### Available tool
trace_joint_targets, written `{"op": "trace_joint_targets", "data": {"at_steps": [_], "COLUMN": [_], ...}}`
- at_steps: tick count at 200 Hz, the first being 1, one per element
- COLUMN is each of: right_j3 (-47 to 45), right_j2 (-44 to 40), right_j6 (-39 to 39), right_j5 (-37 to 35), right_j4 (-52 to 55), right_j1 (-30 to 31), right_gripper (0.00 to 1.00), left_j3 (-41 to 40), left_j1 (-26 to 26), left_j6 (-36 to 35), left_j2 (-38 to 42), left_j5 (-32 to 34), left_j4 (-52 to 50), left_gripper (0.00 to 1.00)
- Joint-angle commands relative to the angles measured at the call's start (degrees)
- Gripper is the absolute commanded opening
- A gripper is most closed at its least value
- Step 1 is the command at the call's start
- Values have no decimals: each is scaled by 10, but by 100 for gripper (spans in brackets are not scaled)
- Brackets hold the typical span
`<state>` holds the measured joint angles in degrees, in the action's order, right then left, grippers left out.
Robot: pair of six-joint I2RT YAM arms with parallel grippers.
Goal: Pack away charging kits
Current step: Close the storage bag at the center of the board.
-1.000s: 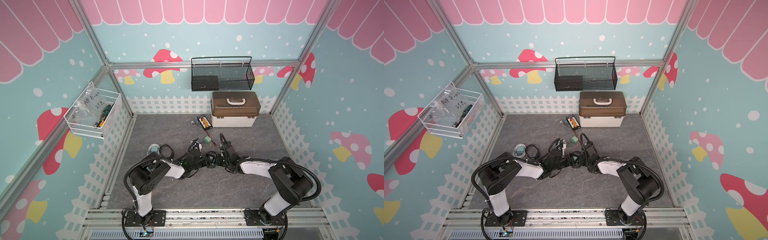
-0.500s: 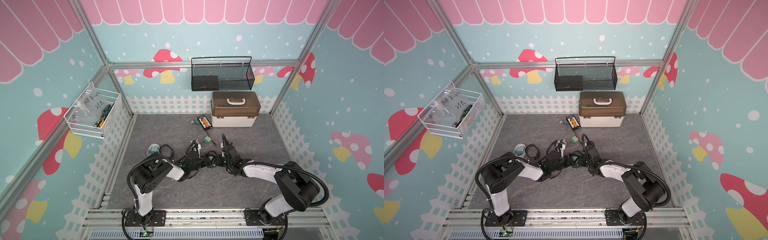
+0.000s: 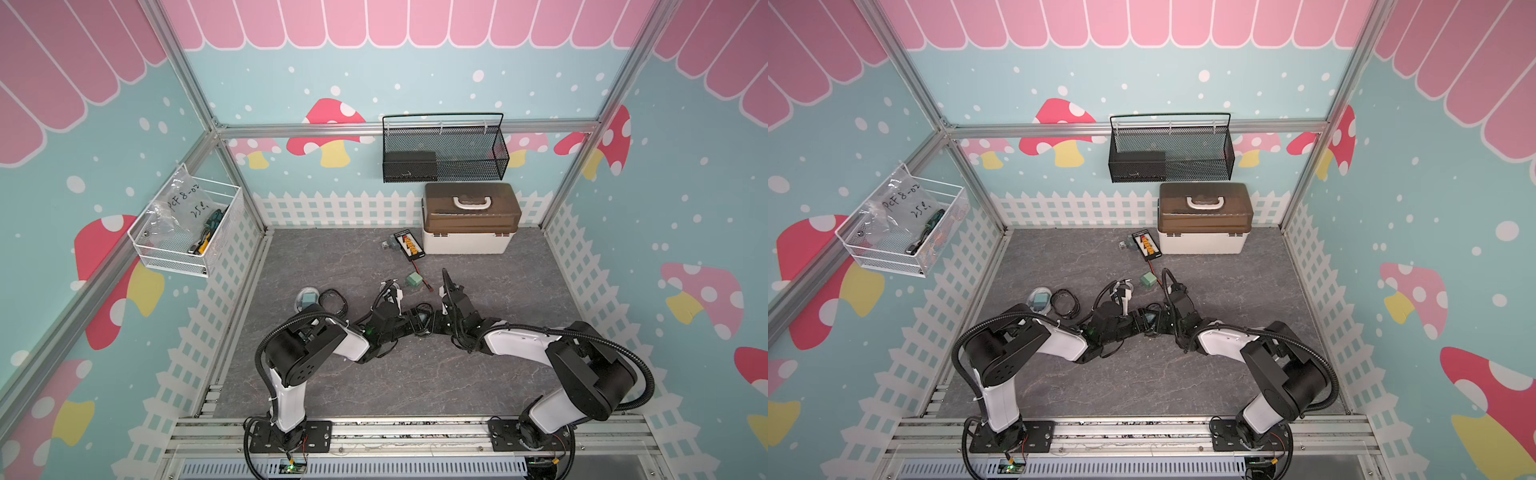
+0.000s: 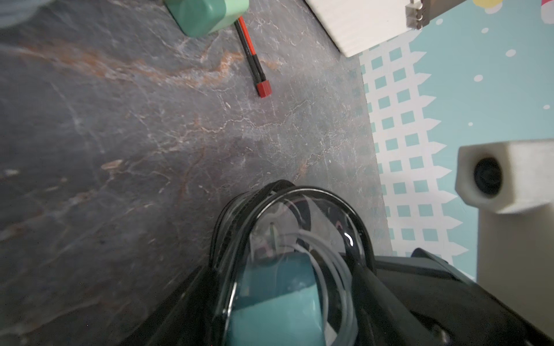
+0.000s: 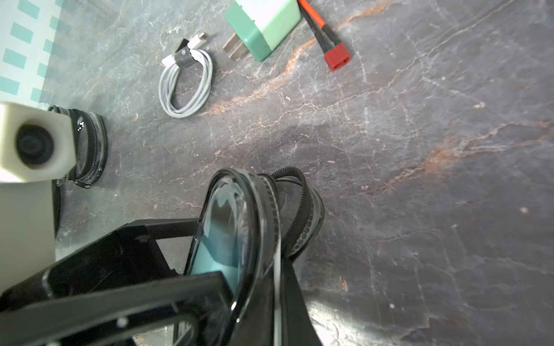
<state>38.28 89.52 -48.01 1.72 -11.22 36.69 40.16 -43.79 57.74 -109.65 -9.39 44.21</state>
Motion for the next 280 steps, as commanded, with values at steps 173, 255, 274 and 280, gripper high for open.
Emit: {"op": "trace_joint_targets", "data": {"at_steps": [173, 255, 274, 280], "right_j3": [4, -94, -100, -100], "right_j2": [-149, -224, -234, -230], "right_j6": [18, -2, -7, -9], "right_j5": [-87, -25, -15, -9], "right_j4": [234, 127, 112, 106], "right_j1": [-48, -62, -62, -62], "right_gripper": [51, 52, 55, 55], "left_j3": [23, 88, 116, 125], "left_j1": [-24, -29, -43, -48], "left_j6": [-25, -70, -89, -96], "left_j2": [47, 18, 16, 15], "left_j5": [-26, -14, 17, 26], "left_j4": [-87, -218, -279, -297], "left_gripper": [77, 75, 75, 75]}}
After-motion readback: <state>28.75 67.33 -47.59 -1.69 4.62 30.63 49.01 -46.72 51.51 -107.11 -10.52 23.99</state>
